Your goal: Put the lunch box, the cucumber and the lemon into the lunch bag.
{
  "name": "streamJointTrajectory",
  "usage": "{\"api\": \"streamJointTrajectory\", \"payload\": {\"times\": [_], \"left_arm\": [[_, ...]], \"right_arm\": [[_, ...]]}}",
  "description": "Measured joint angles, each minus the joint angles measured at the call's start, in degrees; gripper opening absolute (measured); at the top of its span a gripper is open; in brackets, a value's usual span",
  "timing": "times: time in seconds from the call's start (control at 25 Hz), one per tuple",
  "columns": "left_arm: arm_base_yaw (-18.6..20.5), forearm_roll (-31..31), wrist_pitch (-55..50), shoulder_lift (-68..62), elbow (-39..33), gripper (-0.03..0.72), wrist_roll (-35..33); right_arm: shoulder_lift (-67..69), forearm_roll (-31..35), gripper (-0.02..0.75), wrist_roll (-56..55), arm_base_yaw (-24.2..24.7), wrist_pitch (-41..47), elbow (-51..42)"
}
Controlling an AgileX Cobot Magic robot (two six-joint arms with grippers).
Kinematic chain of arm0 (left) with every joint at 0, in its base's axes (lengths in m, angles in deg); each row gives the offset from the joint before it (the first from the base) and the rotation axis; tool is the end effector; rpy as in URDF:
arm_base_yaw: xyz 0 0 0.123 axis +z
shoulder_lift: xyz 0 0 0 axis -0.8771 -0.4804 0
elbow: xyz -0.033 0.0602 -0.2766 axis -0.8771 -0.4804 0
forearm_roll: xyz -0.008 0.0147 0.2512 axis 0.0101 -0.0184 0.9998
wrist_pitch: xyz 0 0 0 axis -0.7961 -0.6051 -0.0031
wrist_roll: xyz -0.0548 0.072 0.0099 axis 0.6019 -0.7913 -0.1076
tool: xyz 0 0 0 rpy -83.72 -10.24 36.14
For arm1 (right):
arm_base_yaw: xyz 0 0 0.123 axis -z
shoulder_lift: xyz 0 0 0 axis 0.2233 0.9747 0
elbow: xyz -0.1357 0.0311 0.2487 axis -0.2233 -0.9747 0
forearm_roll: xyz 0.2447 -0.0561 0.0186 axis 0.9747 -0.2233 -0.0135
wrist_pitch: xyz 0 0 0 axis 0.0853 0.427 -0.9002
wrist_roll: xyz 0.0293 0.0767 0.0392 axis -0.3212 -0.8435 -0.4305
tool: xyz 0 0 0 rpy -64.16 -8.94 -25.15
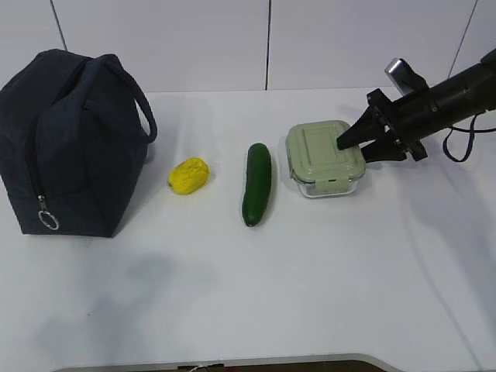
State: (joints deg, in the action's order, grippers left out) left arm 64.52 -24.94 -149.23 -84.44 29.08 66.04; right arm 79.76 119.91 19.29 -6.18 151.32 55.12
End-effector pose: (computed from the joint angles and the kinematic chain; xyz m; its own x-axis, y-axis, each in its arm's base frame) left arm -0.0072 -0.0236 0.2772 -0.4746 0.0835 -0.8763 0.2214 0.9748 -0.0270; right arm 0.4710 0.0147 0.1589 -0.9699 0.0612 -0.2358 -0.1378 0.6603 0.7382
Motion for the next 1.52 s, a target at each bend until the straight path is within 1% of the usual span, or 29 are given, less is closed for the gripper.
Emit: {"api": "streamJointTrajectory", "payload": {"times": [0.64,0.92,1.2,1.32,1.52], "left_arm": [[0.0,-0.63,0.0,0.0,0.0,0.242,0.0],[0.0,-0.98,0.0,0.0,0.0,0.242,0.13],[0.0,-5.36,1.2,0.0,0.0,0.242,0.26],[0.0,-5.73,1.57,-0.52,0.0,0.242,0.75],[0.0,-6.04,3.14,-5.2,1.32,0.242,1.25]], "right_arm": [[-10.28,-1.48,0.377,-5.85,-0.34,0.12,-0.1],[-13.66,-1.5,0.376,-7.22,-2.74,1.01,-0.1],[-13.75,-1.28,0.373,-7.85,-5.07,1.27,-0.1],[-13.75,-1.24,0.37,-7.85,-6.5,1.27,-0.1],[-13.75,-0.03,0.37,-8.68,-8.52,1.3,-0.1]]}}
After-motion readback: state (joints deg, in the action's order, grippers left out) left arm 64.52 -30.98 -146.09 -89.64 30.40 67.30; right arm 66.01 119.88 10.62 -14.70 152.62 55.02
